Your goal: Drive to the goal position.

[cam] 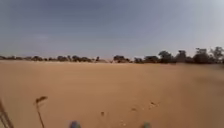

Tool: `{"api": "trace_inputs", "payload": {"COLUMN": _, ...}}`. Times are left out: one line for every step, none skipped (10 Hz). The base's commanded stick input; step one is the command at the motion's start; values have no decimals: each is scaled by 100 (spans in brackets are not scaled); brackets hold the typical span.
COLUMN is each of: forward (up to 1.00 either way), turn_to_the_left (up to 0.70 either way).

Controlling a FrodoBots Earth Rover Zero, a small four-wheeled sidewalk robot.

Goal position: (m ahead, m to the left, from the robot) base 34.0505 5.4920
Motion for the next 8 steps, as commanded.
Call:
{"api": "trace_inputs", "payload": {"forward": 100, "turn_to_the_left": -26}}
{"api": "trace_inputs", "payload": {"forward": 100, "turn_to_the_left": -2}}
{"api": "trace_inputs", "payload": {"forward": 100, "turn_to_the_left": 0}}
{"api": "trace_inputs", "payload": {"forward": 100, "turn_to_the_left": 0}}
{"api": "trace_inputs", "payload": {"forward": 100, "turn_to_the_left": 0}}
{"api": "trace_inputs", "payload": {"forward": 100, "turn_to_the_left": 0}}
{"api": "trace_inputs", "payload": {"forward": 100, "turn_to_the_left": 0}}
{"api": "trace_inputs", "payload": {"forward": 100, "turn_to_the_left": 0}}
